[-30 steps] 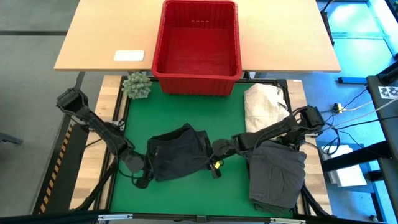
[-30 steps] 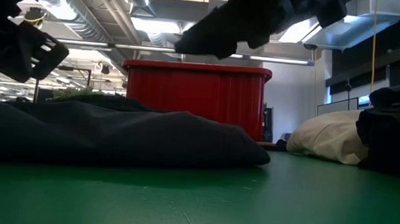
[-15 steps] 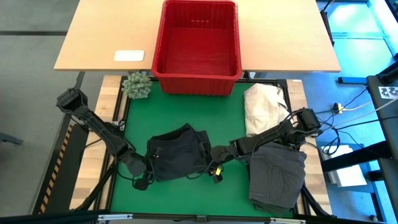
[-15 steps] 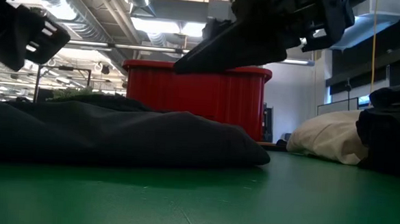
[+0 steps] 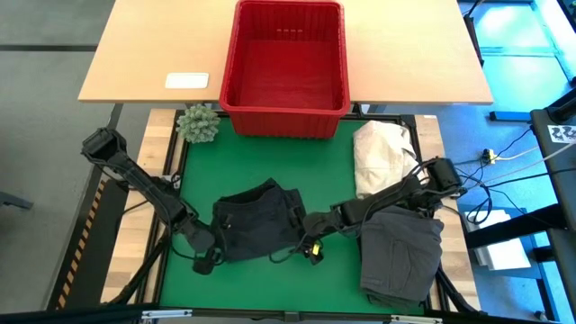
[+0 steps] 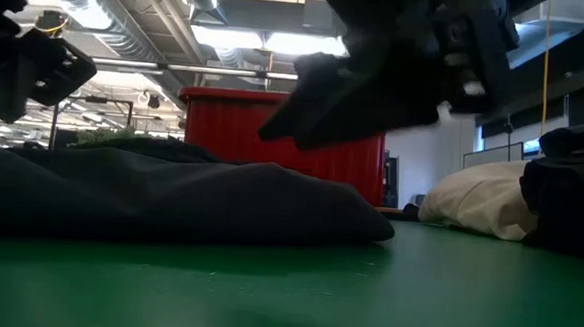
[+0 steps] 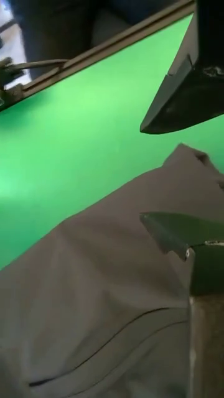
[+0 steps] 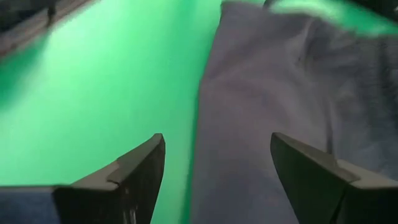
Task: Fold laundry
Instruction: Fold the gray short, then put the gray folded shorts into the red bin
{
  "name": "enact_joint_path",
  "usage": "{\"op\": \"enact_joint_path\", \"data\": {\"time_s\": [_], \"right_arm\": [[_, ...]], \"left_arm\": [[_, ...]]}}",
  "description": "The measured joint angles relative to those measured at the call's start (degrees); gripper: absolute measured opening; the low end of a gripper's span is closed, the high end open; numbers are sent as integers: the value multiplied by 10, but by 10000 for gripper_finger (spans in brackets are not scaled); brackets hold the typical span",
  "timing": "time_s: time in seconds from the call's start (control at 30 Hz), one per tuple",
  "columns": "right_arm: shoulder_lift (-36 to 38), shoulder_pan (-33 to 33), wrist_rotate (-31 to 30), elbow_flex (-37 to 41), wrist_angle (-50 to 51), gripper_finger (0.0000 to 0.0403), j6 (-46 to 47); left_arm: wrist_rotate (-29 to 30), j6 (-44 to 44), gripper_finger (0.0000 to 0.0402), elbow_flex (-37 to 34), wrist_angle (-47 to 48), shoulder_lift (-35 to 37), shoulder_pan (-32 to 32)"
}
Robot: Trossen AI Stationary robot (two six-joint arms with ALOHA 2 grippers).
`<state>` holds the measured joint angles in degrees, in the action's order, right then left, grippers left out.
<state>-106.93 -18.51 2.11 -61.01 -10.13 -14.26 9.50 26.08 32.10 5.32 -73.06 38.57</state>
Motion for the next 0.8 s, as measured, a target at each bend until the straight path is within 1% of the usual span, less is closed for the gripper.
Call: {"op": "enact_joint_path", "data": {"time_s": [0.07, 0.17, 0.37, 0.57, 0.8], "right_arm": [[-5, -6, -1, 1, 15, 289, -14], [-10, -15, -11, 0, 23, 289, -40], [-11, -31, -56, 0, 39, 289, -58], [-18, -32, -77, 1, 62, 289, -58], [-18, -32, -77, 0, 58, 289, -57]], "left_arm": [[1, -11, 211, 0, 11, 0, 8], [17, -25, 212, 0, 34, 0, 24], [61, -42, 211, 0, 40, -4, 44], [60, -40, 211, 0, 41, -48, 54], [59, -32, 210, 0, 18, -90, 55]]}}
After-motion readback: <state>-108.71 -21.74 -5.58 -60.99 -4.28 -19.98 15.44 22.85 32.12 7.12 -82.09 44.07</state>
